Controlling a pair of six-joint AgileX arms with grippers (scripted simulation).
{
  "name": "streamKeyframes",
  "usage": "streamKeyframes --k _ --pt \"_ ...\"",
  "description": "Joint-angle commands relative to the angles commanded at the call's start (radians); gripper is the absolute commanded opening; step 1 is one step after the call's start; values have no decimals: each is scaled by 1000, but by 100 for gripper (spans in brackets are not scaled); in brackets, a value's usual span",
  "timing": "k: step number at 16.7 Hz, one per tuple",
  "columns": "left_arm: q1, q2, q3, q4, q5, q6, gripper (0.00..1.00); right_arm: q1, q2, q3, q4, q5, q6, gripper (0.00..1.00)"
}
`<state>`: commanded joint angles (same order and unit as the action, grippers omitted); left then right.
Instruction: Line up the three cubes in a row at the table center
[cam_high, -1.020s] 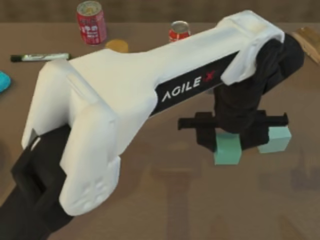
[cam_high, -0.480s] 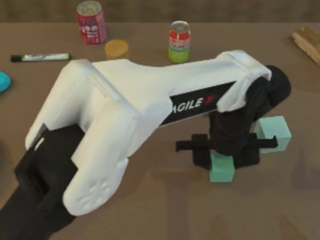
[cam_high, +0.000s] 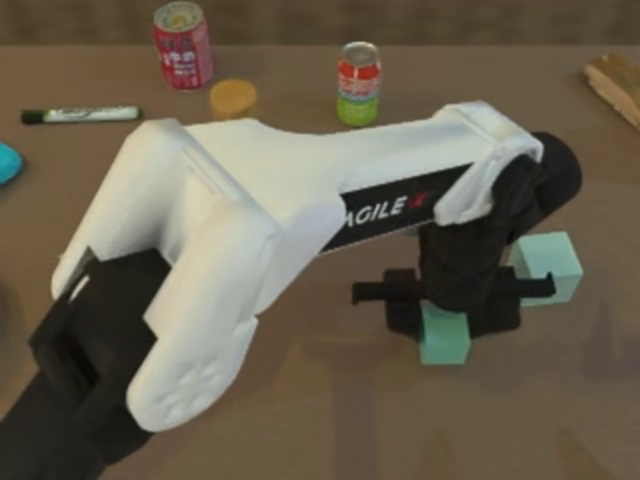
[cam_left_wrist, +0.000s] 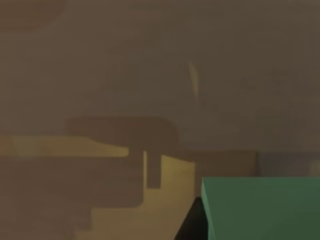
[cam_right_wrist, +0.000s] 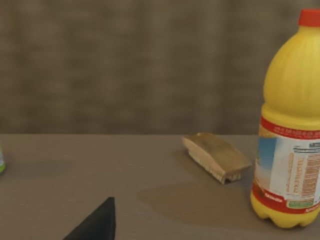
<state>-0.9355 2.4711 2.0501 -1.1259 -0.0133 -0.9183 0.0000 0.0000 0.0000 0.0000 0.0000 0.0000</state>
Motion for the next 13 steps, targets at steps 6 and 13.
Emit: streamKeyframes --k 6,13 --pt "0 0 0 0 0 0 98 0 0 0 0 0 0 100" --pt "0 0 0 0 0 0 100 0 0 0 0 0 0 100"
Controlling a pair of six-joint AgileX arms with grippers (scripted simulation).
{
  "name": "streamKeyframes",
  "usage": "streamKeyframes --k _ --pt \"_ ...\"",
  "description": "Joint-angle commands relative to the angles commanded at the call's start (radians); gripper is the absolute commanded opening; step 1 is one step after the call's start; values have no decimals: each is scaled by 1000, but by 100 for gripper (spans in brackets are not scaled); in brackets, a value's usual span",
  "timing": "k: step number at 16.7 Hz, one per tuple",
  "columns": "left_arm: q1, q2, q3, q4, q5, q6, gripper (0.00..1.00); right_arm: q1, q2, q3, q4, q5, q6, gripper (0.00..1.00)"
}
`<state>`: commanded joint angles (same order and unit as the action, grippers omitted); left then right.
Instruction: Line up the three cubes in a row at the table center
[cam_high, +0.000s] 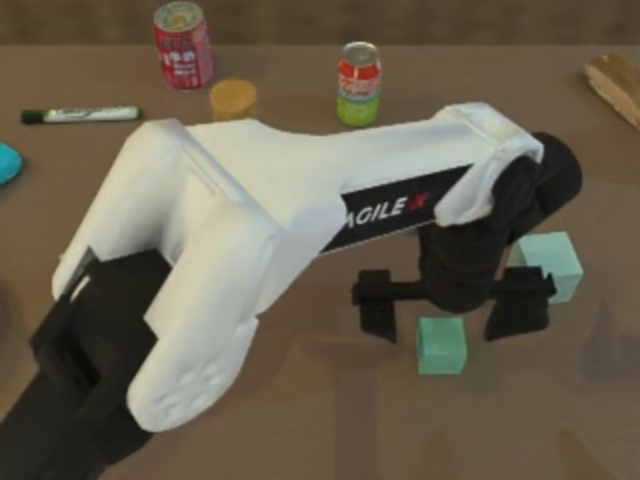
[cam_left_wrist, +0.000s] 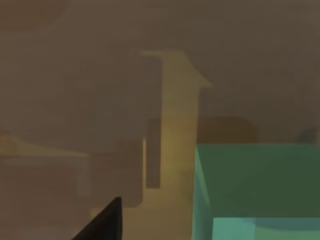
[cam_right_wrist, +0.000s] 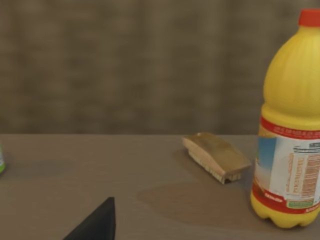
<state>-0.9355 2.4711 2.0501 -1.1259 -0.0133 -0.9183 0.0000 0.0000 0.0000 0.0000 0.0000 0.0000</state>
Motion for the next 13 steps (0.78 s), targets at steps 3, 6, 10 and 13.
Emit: streamKeyframes --k 3,6,10,13 --pt "1 0 4 -4 0 0 100 0 0 0 0 0 0 100" --pt "5 -6 72 -76 -1 -3 100 0 0 0 0 0 0 100" --pt "15 -24 200 -230 0 -5 100 0 0 0 0 0 0 100" --pt "18 -31 222 -253 0 -4 100 0 0 0 0 0 0 100"
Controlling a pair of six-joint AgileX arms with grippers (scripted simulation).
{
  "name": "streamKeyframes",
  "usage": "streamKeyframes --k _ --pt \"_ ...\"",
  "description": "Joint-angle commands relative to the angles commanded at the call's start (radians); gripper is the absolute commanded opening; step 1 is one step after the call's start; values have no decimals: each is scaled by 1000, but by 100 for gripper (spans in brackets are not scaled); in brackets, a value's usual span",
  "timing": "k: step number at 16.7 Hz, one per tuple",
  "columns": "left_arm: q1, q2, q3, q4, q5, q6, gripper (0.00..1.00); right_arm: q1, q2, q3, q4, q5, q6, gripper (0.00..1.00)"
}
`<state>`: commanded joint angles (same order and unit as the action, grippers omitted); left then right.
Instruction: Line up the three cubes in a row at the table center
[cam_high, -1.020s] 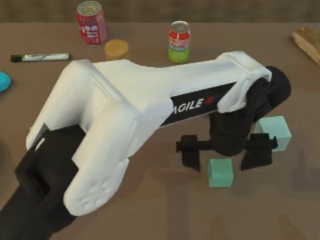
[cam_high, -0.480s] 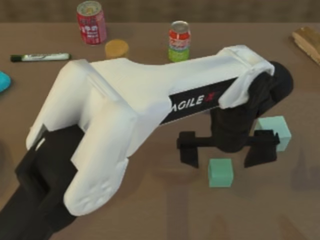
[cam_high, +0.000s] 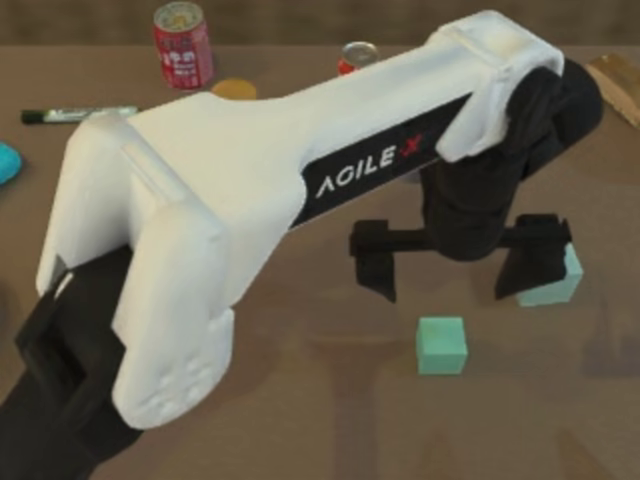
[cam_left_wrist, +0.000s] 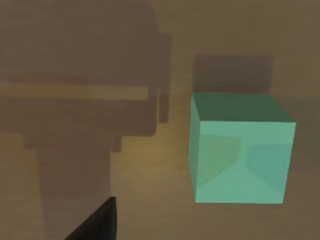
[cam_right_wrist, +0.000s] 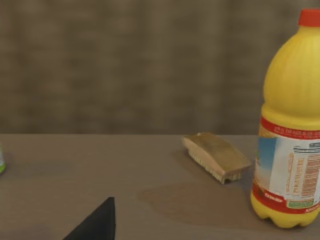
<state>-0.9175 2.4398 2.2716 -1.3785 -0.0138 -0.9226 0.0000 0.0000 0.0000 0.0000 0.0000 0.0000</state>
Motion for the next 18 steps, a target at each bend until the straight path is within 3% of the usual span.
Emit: streamKeyframes --k 4,8,13,18 --pt "-1 -7 -11 8 0 1 100 1 9 9 -5 0 1 100" --pt "70 -147 -148 92 -6 22 100 20 127 124 -81 2 14 100" --pt "252 -555 -523 310 -13 100 100 70 469 412 -280 1 40 100" --pt "477 -1135 -1045 602 -18 265 100 133 947 760 -534 0 72 100"
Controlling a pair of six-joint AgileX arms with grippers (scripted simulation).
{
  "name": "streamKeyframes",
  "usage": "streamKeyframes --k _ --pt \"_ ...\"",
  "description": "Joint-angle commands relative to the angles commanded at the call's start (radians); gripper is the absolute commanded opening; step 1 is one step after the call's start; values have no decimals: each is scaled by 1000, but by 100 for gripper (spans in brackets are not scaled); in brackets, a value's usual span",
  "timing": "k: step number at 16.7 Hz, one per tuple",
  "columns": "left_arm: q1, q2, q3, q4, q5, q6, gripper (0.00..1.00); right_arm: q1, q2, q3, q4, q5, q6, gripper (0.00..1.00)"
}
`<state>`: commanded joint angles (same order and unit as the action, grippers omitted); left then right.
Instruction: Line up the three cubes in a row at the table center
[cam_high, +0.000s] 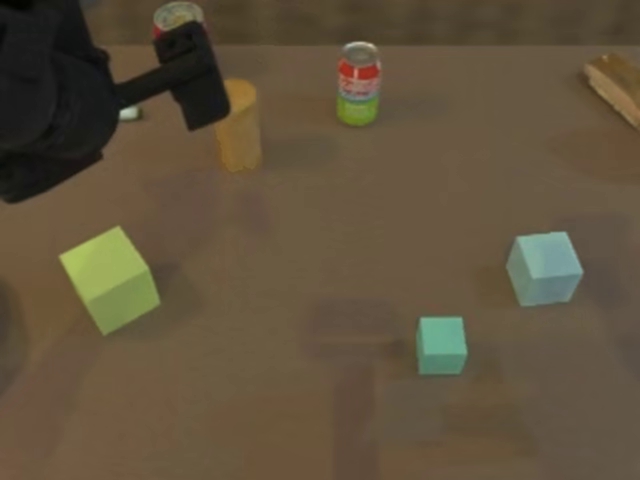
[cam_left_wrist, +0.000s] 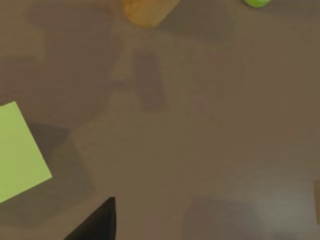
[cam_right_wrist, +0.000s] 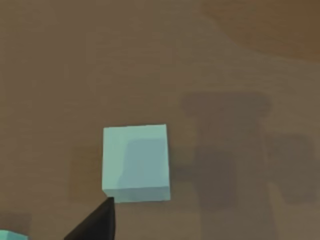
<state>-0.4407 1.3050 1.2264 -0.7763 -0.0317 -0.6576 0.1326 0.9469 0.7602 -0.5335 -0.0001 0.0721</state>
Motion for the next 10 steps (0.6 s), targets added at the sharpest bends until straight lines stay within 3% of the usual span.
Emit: streamKeyframes --k 5,10 --pt "209 -570 -541 306 2 234 100 61 497 348 -254 -1 34 100" --pt "362 -1002 -956 570 16 468 100 111 883 637 -455 0 61 100"
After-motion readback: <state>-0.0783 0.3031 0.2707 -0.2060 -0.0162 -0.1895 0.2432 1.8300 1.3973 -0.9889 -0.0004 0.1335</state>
